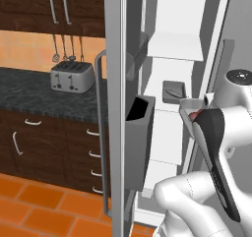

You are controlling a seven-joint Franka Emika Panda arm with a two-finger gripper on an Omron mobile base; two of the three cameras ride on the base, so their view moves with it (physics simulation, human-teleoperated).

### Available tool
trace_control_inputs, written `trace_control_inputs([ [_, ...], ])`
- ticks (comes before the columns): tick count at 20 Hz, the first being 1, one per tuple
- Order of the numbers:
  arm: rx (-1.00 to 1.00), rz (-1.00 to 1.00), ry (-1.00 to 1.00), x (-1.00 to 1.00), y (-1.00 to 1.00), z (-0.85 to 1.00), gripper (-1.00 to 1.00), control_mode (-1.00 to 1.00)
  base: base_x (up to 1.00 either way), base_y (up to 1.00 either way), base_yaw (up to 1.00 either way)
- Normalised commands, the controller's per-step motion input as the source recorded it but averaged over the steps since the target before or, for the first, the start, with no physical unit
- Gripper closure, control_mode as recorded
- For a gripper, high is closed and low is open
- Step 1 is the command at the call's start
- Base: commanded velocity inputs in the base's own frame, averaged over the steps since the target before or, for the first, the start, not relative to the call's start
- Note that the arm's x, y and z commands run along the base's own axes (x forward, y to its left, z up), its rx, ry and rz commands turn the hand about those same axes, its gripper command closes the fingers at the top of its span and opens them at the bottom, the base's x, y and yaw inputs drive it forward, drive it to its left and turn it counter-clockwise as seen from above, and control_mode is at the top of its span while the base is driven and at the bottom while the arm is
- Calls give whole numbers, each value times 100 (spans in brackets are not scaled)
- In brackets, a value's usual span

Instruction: Take the meat container that has the fish and place it on the second highest rack of the freezer. Then take the vegetable container that has the potato and lemon wedge and place it on the highest rack of the freezer.

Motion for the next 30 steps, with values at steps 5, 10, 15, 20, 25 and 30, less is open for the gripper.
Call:
trace_control_inputs([
  [5, 0, 0, 0, 2, 0, 3, 100, -100, 27, 19, -6],
  [10, 0, 0, -7, 0, 0, 66, 100, -100, 0, 0, 0],
  [15, 0, -1, -6, 2, 0, 90, 100, -100, 0, 0, 0],
  [20, 0, -1, -14, 31, 0, 66, 100, -100, 0, 0, 0],
  [25, 0, 0, -10, 66, 0, 45, 100, -100, 0, 0, 0],
  [30, 0, 0, -5, 83, 0, 4, 100, -100, 0, 0, 0],
])
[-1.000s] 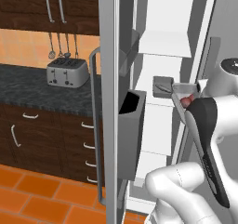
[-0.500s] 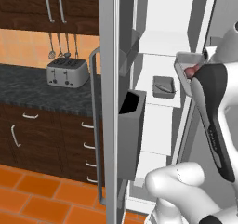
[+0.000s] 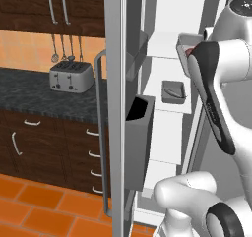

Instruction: Take the meat container that has the fish and place it on the second highest rack of the freezer. Then take the vegetable container that has the potato and lemon wedge and place it on the highest rack of the freezer.

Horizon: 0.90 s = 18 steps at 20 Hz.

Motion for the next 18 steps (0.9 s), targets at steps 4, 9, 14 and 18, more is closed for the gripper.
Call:
trace_control_inputs([
  [4, 0, -1, -6, 81, 0, 3, 100, -100, 0, 0, 0],
  [9, 0, -5, -1, 69, -12, 0, 100, -100, 0, 0, 0],
  [14, 0, -2, -1, 47, -28, 0, 100, -100, 0, 0, 0],
  [18, -1, 0, -6, 37, -27, -9, 100, -100, 0, 0, 0],
])
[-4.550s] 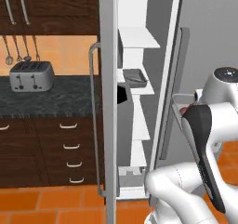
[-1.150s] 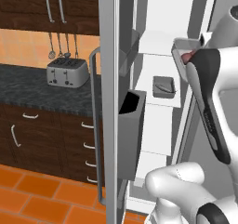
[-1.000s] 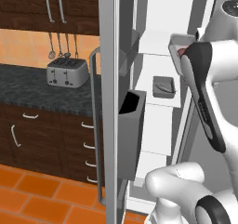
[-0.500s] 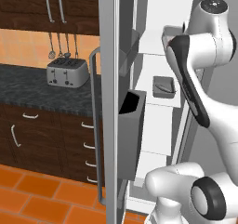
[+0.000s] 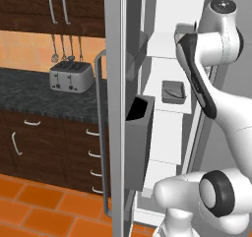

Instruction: Take the meat container that has the fish and place it on the second highest rack of the freezer. Then take the vegetable container that has the potato and lemon wedge and place it on the highest rack of the freezer.

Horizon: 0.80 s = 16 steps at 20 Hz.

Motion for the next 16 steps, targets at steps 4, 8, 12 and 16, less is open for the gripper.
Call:
trace_control_inputs([
  [4, -10, 0, -10, 25, -1, -23, 100, -100, 0, 0, 0],
  [8, -1, -2, -2, 39, -12, -1, 100, -100, 0, 0, 0],
  [12, 0, -1, 0, 65, -5, 0, 100, -100, 0, 0, 0],
  [16, 0, -1, 0, 73, -3, 0, 100, -100, 0, 0, 0],
])
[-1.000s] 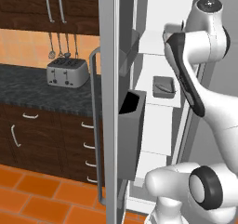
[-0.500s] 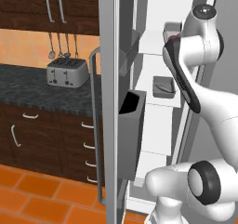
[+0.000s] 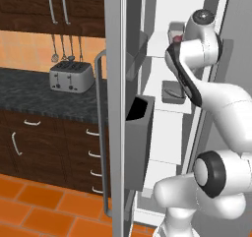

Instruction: Take the meat container that has the fish and place it on the second highest rack of the freezer. Then take the vegetable container that has the potato and lemon wedge and place it on the highest rack of the freezer.

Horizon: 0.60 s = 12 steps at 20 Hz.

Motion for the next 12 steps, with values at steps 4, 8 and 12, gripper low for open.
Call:
trace_control_inputs([
  [4, 0, 0, 0, 77, -11, 0, 100, -100, 0, 0, 0],
  [8, 0, 0, 0, 73, -18, 0, 100, -100, 0, 0, 0],
  [12, 0, 0, 0, 67, -15, -9, 100, -100, 0, 0, 0],
])
